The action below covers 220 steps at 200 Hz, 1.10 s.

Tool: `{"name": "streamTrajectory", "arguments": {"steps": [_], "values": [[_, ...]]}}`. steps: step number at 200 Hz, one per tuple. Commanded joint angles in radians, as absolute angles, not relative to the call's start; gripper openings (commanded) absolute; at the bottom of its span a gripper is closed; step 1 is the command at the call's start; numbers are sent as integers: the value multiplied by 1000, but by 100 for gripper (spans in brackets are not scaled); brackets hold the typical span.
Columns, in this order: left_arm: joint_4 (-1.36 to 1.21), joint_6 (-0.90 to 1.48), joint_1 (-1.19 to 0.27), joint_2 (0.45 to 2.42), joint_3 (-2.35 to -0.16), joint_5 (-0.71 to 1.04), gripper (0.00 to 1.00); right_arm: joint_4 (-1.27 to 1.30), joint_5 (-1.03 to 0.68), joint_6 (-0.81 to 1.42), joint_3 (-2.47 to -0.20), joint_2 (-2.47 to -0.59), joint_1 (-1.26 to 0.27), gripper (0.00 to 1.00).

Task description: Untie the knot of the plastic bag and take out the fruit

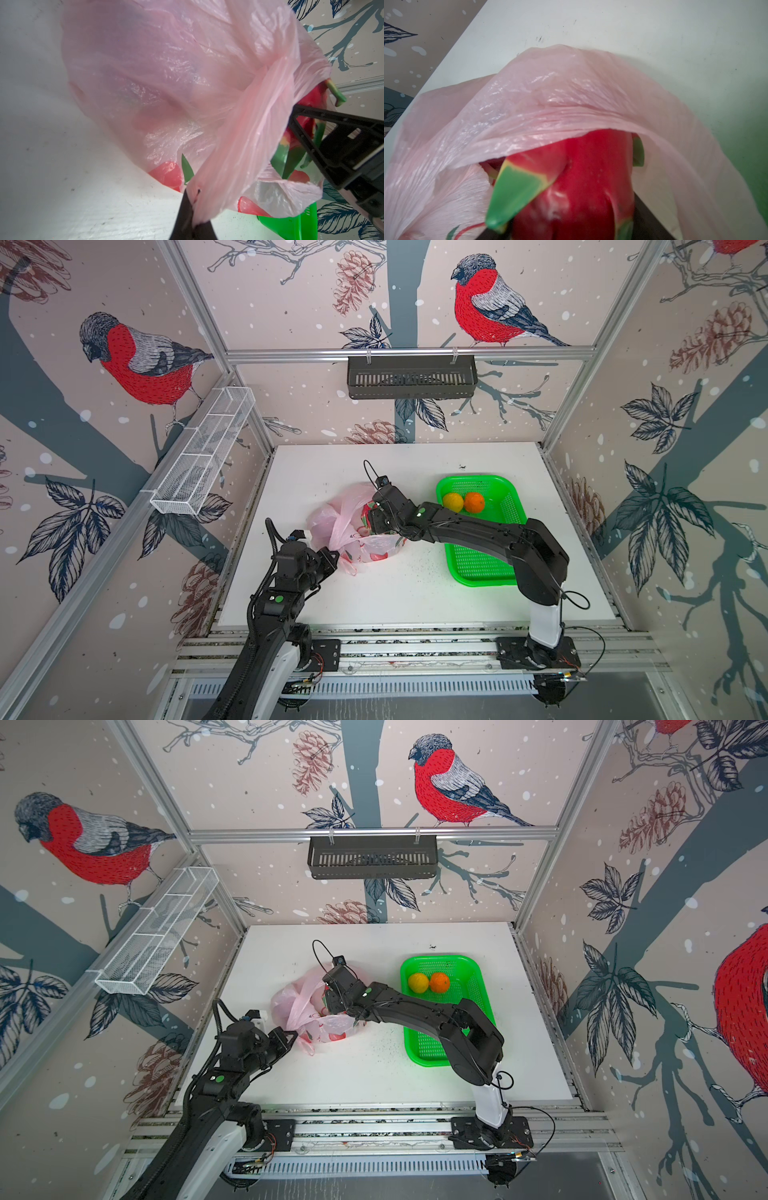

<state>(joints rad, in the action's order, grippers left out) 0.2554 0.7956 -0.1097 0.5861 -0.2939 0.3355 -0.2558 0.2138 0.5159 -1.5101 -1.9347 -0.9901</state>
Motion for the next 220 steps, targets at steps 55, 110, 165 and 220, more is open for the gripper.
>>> {"name": "streamTrajectory", "arguments": {"steps": [55,110,165,220], "values": [[215,779,-107,588,-293,322,0,-212,244,502,-1477,-1856,-994,26],[195,780,-109,594,-279,308,0,-192,241,500,-1477,-1818,-996,26],[160,779,-109,621,-282,305,0,-163,236,502,-1489,-1793,-996,26],[77,794,-110,669,-286,297,0,-148,215,505,-1502,-1769,-1001,25]]}}
